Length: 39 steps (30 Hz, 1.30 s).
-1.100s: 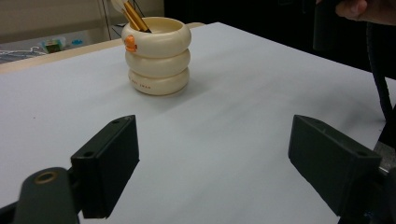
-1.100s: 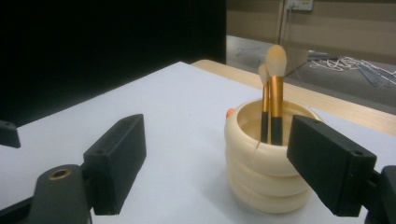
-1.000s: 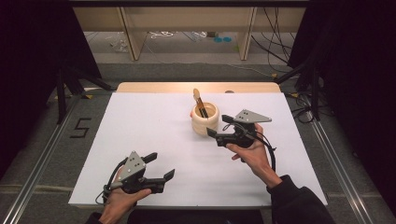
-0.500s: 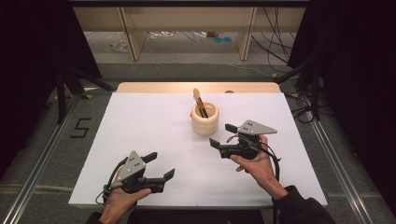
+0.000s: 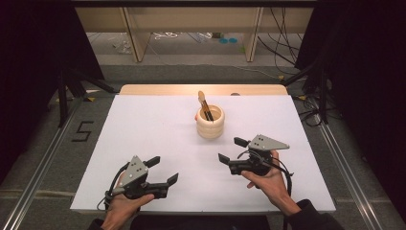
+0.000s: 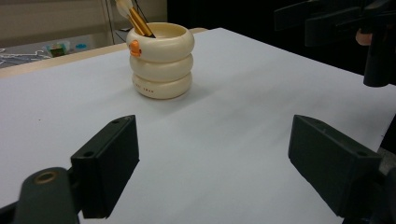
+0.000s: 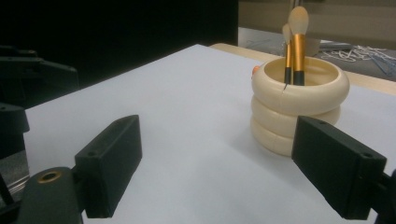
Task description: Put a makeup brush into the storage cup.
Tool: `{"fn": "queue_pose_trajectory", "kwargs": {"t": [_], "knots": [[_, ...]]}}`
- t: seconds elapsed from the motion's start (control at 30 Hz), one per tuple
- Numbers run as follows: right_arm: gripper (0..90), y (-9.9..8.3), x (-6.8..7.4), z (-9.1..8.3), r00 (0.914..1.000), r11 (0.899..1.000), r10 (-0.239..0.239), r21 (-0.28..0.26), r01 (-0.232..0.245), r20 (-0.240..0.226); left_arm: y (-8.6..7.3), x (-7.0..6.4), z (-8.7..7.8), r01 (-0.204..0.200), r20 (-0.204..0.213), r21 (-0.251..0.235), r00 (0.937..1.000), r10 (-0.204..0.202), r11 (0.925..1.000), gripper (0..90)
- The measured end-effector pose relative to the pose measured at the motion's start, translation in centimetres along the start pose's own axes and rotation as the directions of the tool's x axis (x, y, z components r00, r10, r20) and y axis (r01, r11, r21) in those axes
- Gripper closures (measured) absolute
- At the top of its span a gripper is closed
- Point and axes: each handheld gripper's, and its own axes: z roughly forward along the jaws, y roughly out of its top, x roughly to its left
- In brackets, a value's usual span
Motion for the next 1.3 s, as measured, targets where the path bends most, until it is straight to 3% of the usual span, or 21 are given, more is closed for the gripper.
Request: {"fn": "queue_pose_trajectory", "kwargs": {"t": [0.4,0.5,0.77,1.07,1.3], "knots": [[16.6,-1.1,0.6,-0.9,1.0000,1.000,-0.002,-0.003,0.002,0.000,0.0,0.0,0.1,-0.020,0.006,0.001,0.9998,0.020,0.9998,16.0],[16.5,-1.3,0.7,-1.1,0.9999,1.000,-0.008,0.007,0.008,0.014,-0.1,-0.1,0.1,-0.001,0.005,0.000,1.0000,0.001,1.0000,16.0],[16.5,-1.6,0.8,-1.7,0.9991,1.000,-0.025,0.016,0.024,0.034,-0.1,-0.1,0.0,-0.022,0.004,0.006,0.9998,0.022,0.9997,16.0],[16.5,-1.7,0.6,-1.7,0.9992,1.000,-0.020,0.012,0.020,0.034,-0.2,-0.2,0.0,-0.004,0.001,0.005,1.0000,0.004,1.0000,16.0],[16.5,-1.7,0.6,-1.6,0.9993,1.000,-0.022,0.012,0.021,0.031,-0.2,0.0,0.0,-0.018,0.001,0.008,0.9998,0.018,0.9998,16.0]]}}
